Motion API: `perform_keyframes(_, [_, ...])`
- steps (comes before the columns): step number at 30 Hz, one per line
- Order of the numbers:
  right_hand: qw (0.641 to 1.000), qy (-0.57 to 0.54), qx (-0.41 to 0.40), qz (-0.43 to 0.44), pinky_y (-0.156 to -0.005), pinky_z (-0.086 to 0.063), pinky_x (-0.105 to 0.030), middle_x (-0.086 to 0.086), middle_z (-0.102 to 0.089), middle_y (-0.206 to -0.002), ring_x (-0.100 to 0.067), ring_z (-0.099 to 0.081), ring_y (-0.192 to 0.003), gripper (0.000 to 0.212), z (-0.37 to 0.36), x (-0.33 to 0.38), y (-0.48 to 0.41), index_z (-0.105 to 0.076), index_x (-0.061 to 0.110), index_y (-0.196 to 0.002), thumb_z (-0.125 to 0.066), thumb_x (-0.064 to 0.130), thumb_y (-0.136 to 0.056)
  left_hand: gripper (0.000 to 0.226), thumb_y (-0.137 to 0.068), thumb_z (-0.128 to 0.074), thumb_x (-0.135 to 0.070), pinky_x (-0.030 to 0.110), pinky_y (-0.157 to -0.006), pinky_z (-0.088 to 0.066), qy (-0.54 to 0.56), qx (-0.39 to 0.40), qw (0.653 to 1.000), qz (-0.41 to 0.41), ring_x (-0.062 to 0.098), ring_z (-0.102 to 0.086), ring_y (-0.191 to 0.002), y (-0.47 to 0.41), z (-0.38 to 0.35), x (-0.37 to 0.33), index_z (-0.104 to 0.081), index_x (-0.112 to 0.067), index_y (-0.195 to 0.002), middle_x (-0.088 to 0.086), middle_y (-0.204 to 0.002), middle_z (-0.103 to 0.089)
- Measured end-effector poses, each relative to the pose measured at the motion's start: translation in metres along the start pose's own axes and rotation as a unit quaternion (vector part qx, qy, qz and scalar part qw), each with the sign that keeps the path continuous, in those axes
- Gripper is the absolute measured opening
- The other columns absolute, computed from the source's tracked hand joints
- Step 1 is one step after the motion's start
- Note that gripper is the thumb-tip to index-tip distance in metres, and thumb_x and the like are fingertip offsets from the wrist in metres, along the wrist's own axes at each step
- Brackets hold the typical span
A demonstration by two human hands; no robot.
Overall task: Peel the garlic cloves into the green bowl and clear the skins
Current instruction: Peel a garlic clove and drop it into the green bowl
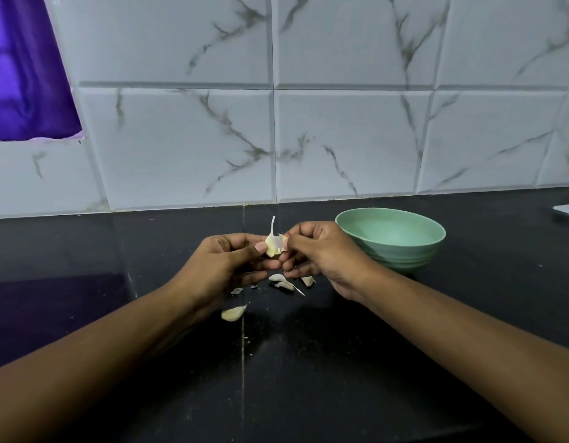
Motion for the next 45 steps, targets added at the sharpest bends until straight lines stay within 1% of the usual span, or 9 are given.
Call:
perform_keyframes(6, [0.999, 0.03, -0.01, 0.003, -0.048, -0.054, -0.025, -0.005, -0.056, -0.062, -0.007, -0.052, -0.046, 0.016, 0.006, 0.0, -0.003, -0.058, 0.006, -0.074, -0.058, 0.002, -0.089, 0.013, -0.09, -0.056, -0.006, 0.016, -0.059, -0.056, 0.009, -0.018, 0.999, 0.024, 0.01, -0.072, -0.072, 0.0, 0.002, 0.001, -0.068, -0.006, -0.091, 0.007, -0.078, -0.074])
perform_keyframes(12, [0.962, 0.27, -0.013, 0.04, -0.065, -0.059, -0.041, -0.007, -0.059, -0.063, -0.024, -0.061, -0.059, 0.008, 0.016, -0.004, -0.008, -0.068, 0.01, -0.086, -0.062, 0.005, -0.087, 0.016, -0.089, -0.056, 0.002, 0.019, -0.063, -0.058, 0.004, -0.069, 0.997, 0.031, 0.011, -0.073, -0.071, -0.003, 0.011, -0.001, -0.069, -0.007, -0.09, 0.008, -0.075, -0.074])
perform_keyframes(18, [0.881, 0.468, 0.033, 0.056, -0.044, -0.039, -0.007, 0.011, -0.06, -0.065, 0.0, -0.052, -0.045, 0.027, 0.02, -0.001, -0.007, -0.069, 0.018, -0.108, -0.072, 0.023, -0.082, 0.018, -0.081, -0.064, 0.005, 0.018, -0.063, -0.055, -0.037, -0.058, 0.997, 0.035, 0.012, -0.071, -0.073, -0.002, 0.011, 0.001, -0.072, -0.01, -0.088, 0.007, -0.078, -0.075])
perform_keyframes(20, [0.891, 0.445, 0.014, 0.085, -0.045, -0.036, -0.006, 0.01, -0.057, -0.063, 0.002, -0.05, -0.045, 0.02, 0.019, 0.002, -0.007, -0.071, 0.017, -0.102, -0.07, 0.026, -0.084, 0.018, -0.078, -0.068, 0.003, 0.02, -0.062, -0.052, -0.038, -0.053, 0.997, 0.037, 0.014, -0.068, -0.073, -0.001, 0.01, 0.0, -0.073, -0.01, -0.089, 0.008, -0.08, -0.075])
perform_keyframes(23, [0.978, 0.2, 0.037, 0.038, -0.038, -0.038, -0.016, -0.003, -0.059, -0.068, -0.007, -0.051, -0.047, 0.019, 0.011, 0.002, -0.003, -0.068, 0.004, -0.093, -0.066, 0.023, -0.088, 0.02, -0.075, -0.069, 0.003, 0.015, -0.054, -0.051, -0.046, -0.05, 0.998, 0.015, 0.012, -0.069, -0.068, -0.001, 0.007, -0.002, -0.07, -0.006, -0.093, 0.008, -0.078, -0.074])
perform_keyframes(27, [0.991, 0.107, 0.075, 0.0, -0.041, -0.042, -0.017, -0.014, -0.067, -0.083, -0.006, -0.056, -0.05, 0.013, 0.002, -0.006, 0.0, -0.068, 0.004, -0.086, -0.068, 0.017, -0.085, 0.028, -0.063, -0.075, -0.011, 0.016, -0.053, -0.05, -0.098, -0.03, 0.995, -0.008, 0.013, -0.066, -0.066, 0.002, 0.005, -0.001, -0.07, -0.007, -0.091, 0.01, -0.076, -0.074])
perform_keyframes(30, [0.995, 0.063, 0.07, -0.018, -0.04, -0.043, -0.016, -0.007, -0.065, -0.07, -0.005, -0.058, -0.047, 0.009, 0.005, -0.006, -0.002, -0.065, 0.007, -0.077, -0.067, 0.011, -0.085, 0.021, -0.072, -0.072, -0.001, 0.016, -0.055, -0.052, -0.112, -0.022, 0.993, -0.019, 0.009, -0.068, -0.064, 0.001, 0.004, 0.001, -0.071, -0.005, -0.093, 0.01, -0.075, -0.074])
perform_keyframes(41, [0.983, 0.177, 0.002, 0.037, -0.034, -0.039, -0.018, -0.005, -0.056, -0.065, -0.007, -0.053, -0.042, 0.014, 0.012, 0.002, -0.005, -0.062, 0.008, -0.075, -0.061, 0.009, -0.09, 0.018, -0.081, -0.063, 0.003, 0.019, -0.058, -0.053, -0.063, -0.023, 0.998, 0.005, 0.012, -0.07, -0.067, -0.002, 0.008, 0.002, -0.071, -0.01, -0.092, 0.004, -0.075, -0.073])
perform_keyframes(45, [0.954, 0.298, 0.038, 0.022, -0.038, -0.045, -0.018, -0.009, -0.06, -0.075, -0.011, -0.056, -0.048, 0.013, 0.016, 0.002, -0.002, -0.064, 0.005, -0.099, -0.064, 0.002, -0.086, 0.018, -0.086, -0.062, 0.002, 0.021, -0.052, -0.051, -0.108, -0.04, 0.993, 0.0, 0.017, -0.07, -0.069, -0.003, 0.011, 0.003, -0.071, -0.011, -0.095, 0.008, -0.077, -0.072])
Point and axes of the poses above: each hand's wrist, its own y-axis away from the middle knuckle, its own z-axis out of the back of the hand, x = y × z, the point moved 1 cm from there along -y, towards the middle knuckle
